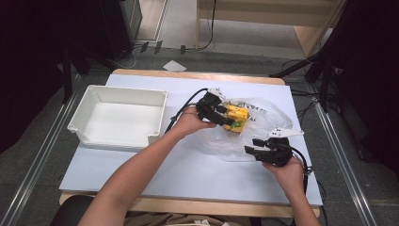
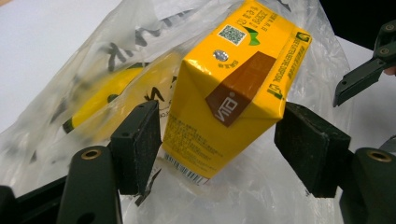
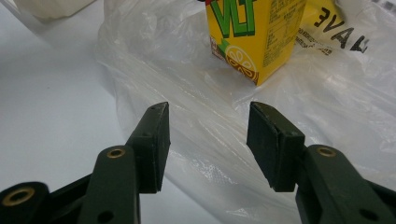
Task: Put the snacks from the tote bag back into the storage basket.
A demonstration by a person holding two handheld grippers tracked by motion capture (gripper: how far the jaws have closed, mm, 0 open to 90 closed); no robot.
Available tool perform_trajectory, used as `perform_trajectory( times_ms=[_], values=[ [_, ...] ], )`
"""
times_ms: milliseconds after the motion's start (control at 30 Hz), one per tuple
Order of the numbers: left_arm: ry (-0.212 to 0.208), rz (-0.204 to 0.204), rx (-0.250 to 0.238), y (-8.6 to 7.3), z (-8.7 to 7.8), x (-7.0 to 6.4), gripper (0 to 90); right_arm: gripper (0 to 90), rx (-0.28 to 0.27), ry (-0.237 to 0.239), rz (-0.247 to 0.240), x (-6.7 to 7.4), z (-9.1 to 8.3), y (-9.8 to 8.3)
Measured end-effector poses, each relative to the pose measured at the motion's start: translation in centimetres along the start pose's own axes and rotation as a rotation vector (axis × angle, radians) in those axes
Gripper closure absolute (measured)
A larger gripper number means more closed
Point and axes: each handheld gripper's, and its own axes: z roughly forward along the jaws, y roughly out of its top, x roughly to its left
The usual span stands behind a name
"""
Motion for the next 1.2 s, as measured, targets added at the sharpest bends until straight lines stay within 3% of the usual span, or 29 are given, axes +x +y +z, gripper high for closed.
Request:
perform_trajectory(
  times_ms=[300, 500, 667, 800, 1033, 1133, 1200],
  values=[
    [-0.021, 0.005, -0.009, 0.8, 1.3, -0.1, 31.9, 50.7, 0.006, 0.005, 0.003, 0.0, 0.1, 0.0],
    [-0.026, 0.043, 0.011, 1.4, 2.1, -0.3, 29.1, 50.7, 0.015, 0.006, 0.005, -0.1, 0.2, 0.0],
    [-0.051, 0.049, 0.012, 1.7, 2.7, -0.3, 27.3, 50.7, 0.015, 0.008, 0.004, -0.1, 0.3, 0.0],
    [-0.047, 0.04, -0.006, 1.7, 3.1, -0.5, 27.5, 50.7, 0.014, 0.007, 0.002, -0.2, 0.3, -0.1],
    [-0.054, 0.027, 0.004, 1.7, 3.1, -0.4, 29.3, 50.8, 0.018, 0.008, 0.01, -0.3, 0.3, -0.1],
    [-0.032, 0.055, 0.028, 1.8, 3.1, -0.6, 32.8, 50.8, 0.019, 0.007, 0.01, -0.4, 0.3, -0.1],
    [-0.022, 0.056, 0.041, 1.7, 3.0, -0.7, 43.6, 50.8, 0.019, 0.007, 0.011, -0.4, 0.3, -0.1]
  ],
)
